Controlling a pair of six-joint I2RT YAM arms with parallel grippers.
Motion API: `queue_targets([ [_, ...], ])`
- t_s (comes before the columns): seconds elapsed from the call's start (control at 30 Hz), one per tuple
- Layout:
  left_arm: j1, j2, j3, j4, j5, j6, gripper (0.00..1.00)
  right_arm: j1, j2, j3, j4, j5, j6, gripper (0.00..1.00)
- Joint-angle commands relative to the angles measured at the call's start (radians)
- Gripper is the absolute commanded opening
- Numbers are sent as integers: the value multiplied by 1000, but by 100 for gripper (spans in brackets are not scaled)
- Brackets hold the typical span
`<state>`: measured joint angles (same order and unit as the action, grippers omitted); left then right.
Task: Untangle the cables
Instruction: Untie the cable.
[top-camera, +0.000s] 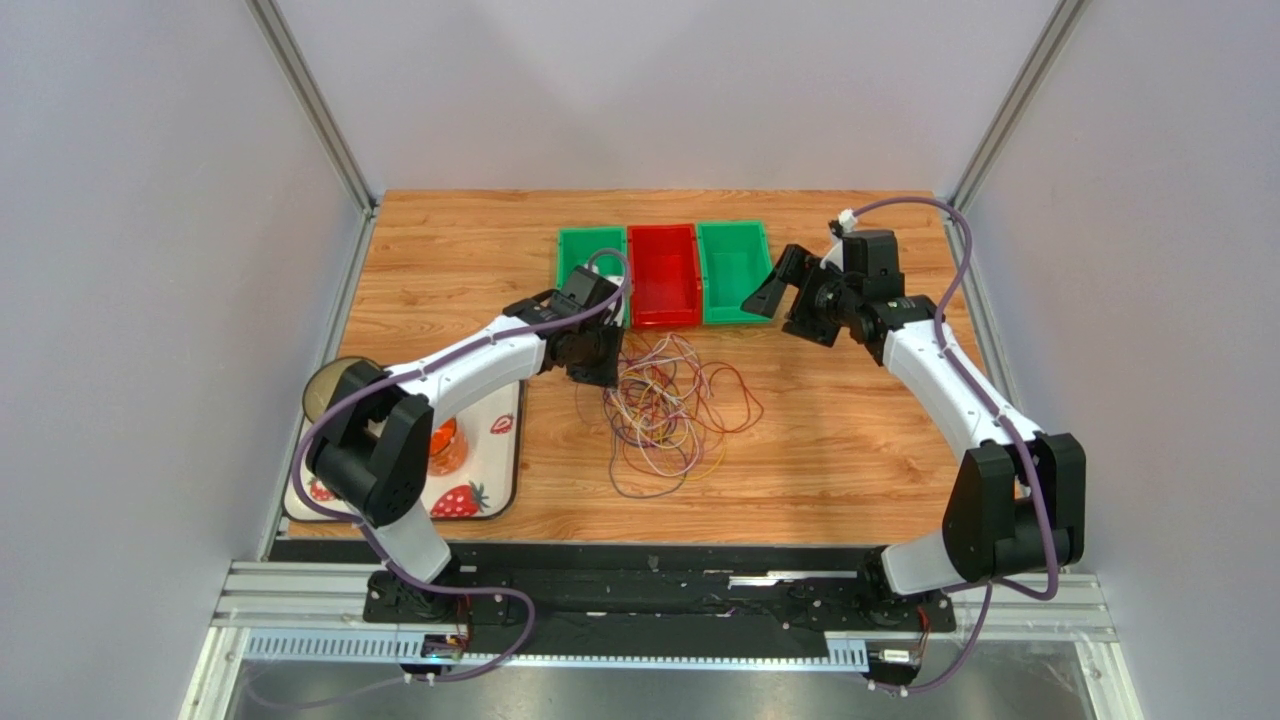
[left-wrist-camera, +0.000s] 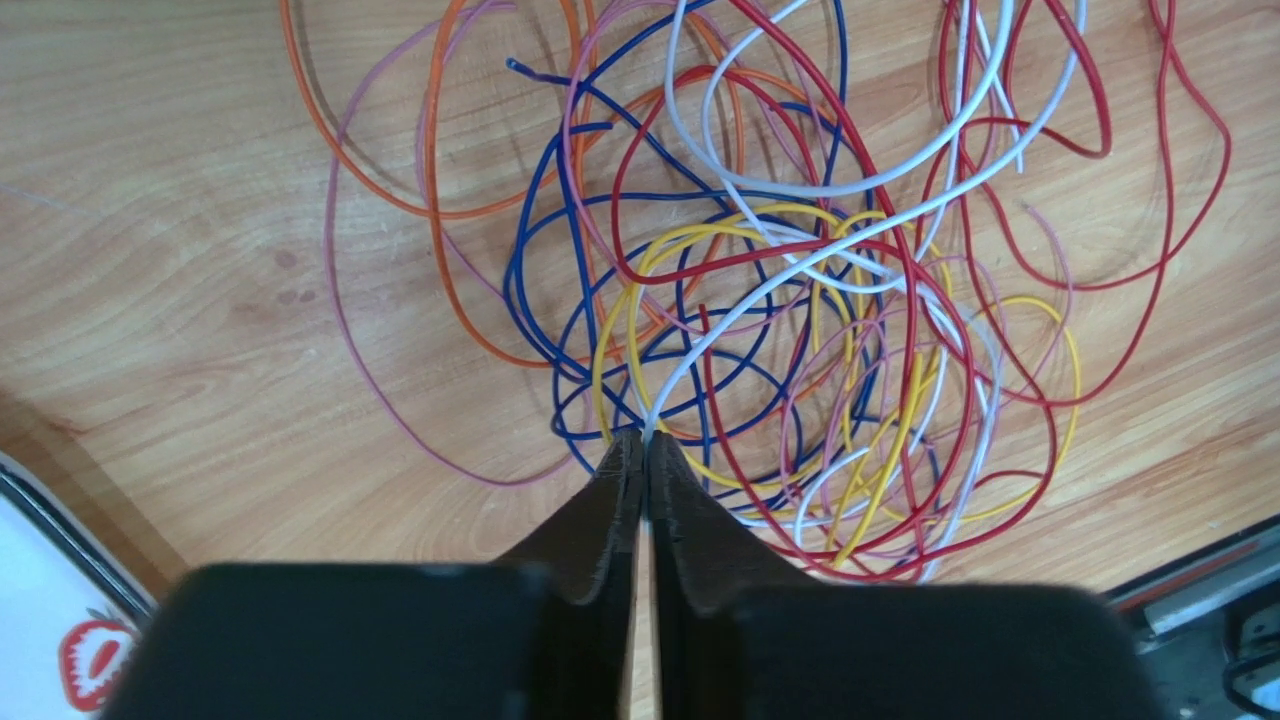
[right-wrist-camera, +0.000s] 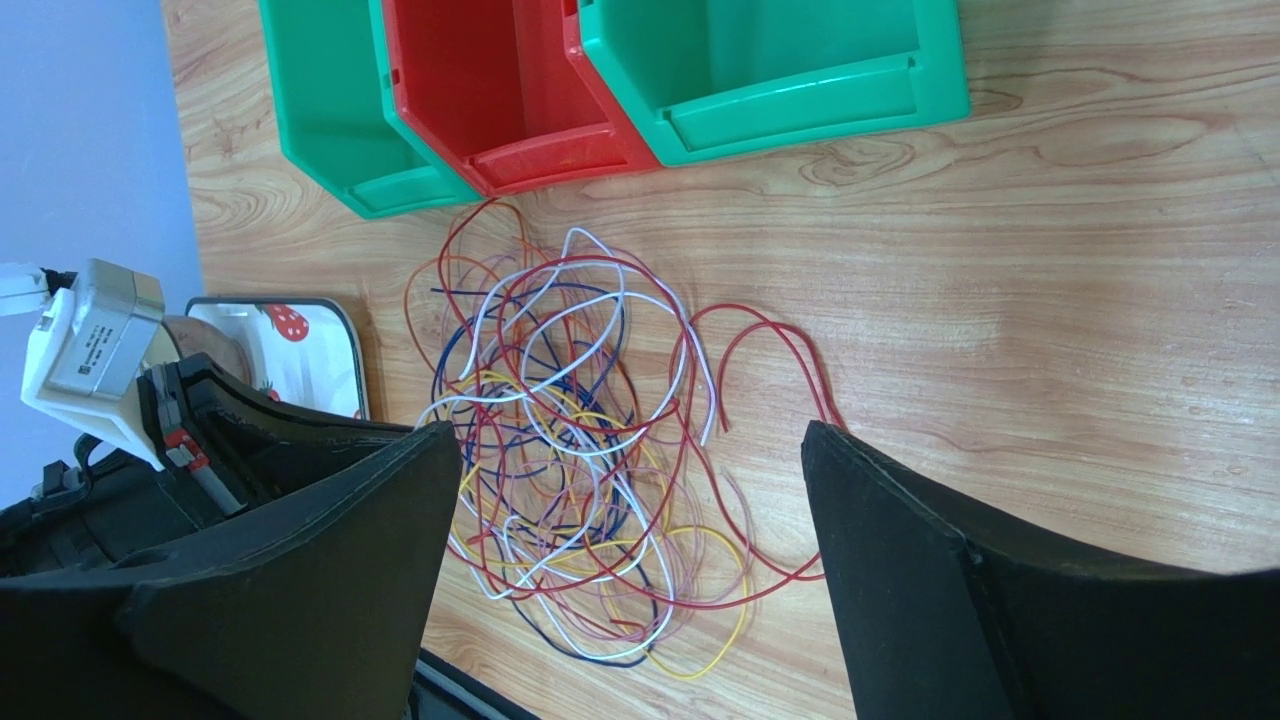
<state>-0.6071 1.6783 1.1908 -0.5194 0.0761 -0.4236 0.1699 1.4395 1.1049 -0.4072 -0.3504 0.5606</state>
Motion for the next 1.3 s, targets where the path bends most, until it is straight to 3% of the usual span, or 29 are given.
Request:
queue_targets([
  [0.0,-5,-5,62,-28,7,0,0,6,10,13,15,-7,-14,88],
  [0.1,-10,-60,116,-91,-16,14,0,6,13,13,16,-7,-16,88],
  [0.3,-22,-225,374,-237,-75,60,0,5,-20,-13,82,-62,-11,88],
  [0.43,-25,-320,542,-242,-62,85,0,8,-73,-25,110,-73,-10,88],
  [0.53,-31,-370,572,-183,2,114,0,8,-105,-33,126,-78,-10,88],
  [0.73,-33,-502,345,-2,16,125,0,19,-174,-65,186,-88,2,88],
  [1.0,-33,-479,8,134,126,46,0,57,-289,-97,217,-98,-1,90],
  [1.27,-33,-492,-126,213,178,42,0,115,-292,-126,191,-81,1,90],
])
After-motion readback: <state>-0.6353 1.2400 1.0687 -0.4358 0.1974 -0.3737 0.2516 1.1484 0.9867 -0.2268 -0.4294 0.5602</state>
